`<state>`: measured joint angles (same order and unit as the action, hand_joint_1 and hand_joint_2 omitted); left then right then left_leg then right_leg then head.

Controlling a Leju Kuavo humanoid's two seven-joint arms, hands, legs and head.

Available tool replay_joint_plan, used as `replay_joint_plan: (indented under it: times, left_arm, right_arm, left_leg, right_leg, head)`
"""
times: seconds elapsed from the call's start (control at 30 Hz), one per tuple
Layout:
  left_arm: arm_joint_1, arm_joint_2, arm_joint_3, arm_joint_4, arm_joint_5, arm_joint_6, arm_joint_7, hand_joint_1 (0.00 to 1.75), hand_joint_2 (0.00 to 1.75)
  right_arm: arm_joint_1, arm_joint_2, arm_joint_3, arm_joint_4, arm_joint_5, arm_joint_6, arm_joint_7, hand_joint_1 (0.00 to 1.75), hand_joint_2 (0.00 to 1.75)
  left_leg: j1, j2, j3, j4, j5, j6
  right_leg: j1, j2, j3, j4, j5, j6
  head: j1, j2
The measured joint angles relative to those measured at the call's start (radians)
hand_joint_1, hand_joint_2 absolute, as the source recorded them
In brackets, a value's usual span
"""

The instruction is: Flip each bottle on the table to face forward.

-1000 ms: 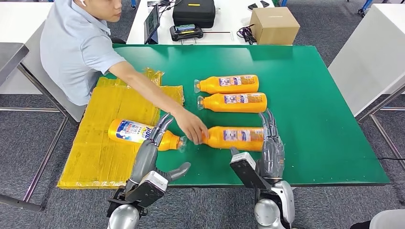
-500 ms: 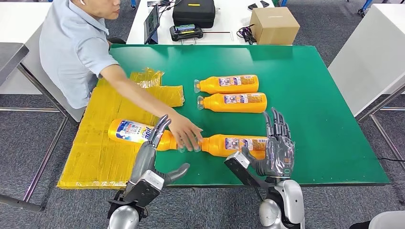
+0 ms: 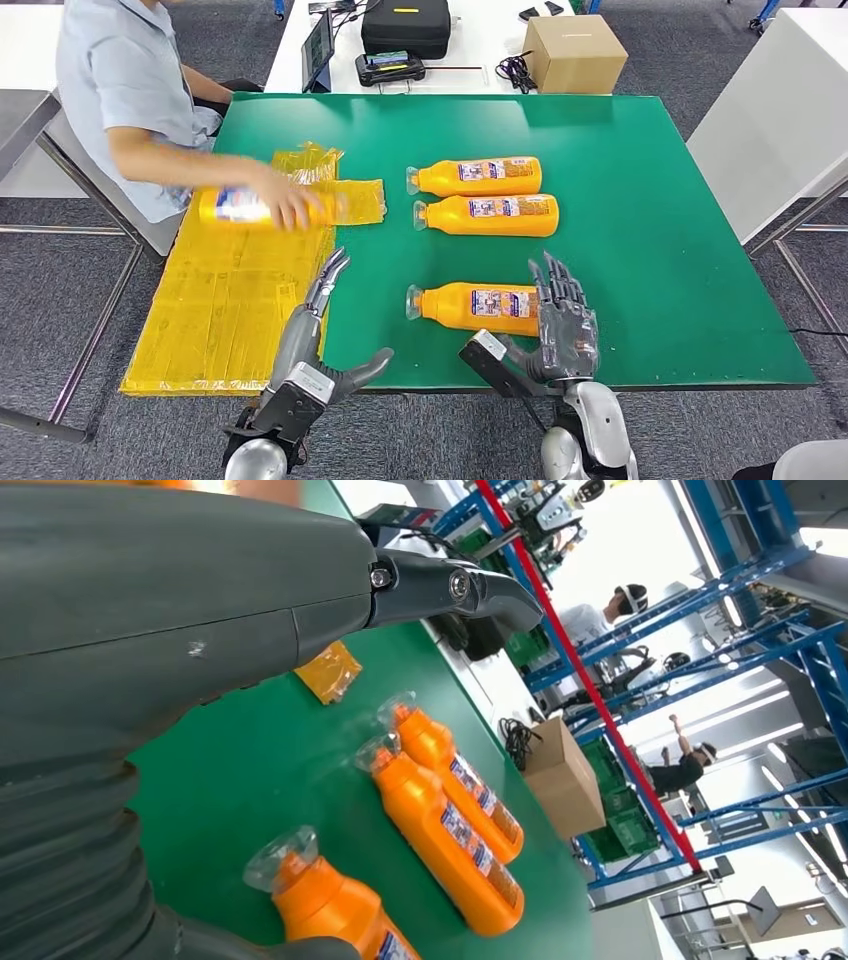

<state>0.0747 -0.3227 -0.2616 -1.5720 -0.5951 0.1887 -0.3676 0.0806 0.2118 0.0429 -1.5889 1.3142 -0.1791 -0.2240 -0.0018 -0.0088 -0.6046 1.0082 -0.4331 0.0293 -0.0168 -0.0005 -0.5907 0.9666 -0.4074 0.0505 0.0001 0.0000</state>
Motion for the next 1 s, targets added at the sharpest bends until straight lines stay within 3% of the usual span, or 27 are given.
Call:
replay_joint_plan:
  times: [0.23, 0.5, 1.0]
  left_arm:
    - [0.003, 0.000, 0.000, -0.001, 0.039, -0.031, 0.016, 0.00, 1.75]
    - [0.000, 0.000, -0.005, 0.003, 0.049, -0.051, 0.024, 0.00, 1.75]
    - [-0.002, 0.000, -0.012, 0.008, 0.045, -0.060, 0.025, 0.00, 1.75]
  right_arm:
    - [-0.021, -0.061, 0.018, 0.079, 0.059, 0.040, 0.068, 0.00, 1.75]
    - [-0.110, -0.107, 0.038, 0.218, 0.139, 0.068, 0.143, 0.00, 1.75]
    - [-0.169, -0.124, 0.051, 0.334, 0.175, 0.058, 0.170, 0.00, 1.75]
  left_leg:
    - [0.000, 0.000, 0.000, 0.000, 0.000, 0.000]
    - [0.000, 0.000, 0.001, 0.000, 0.000, 0.000]
    - [0.000, 0.000, 0.000, 0.000, 0.000, 0.000]
  right_leg:
    - [0.000, 0.000, 0.000, 0.000, 0.000, 0.000]
    - [0.000, 0.000, 0.000, 0.000, 0.000, 0.000]
    - [0.000, 0.000, 0.000, 0.000, 0.000, 0.000]
  head:
    - [0.000, 0.000]
    - [0.000, 0.000]
    - [0.000, 0.000]
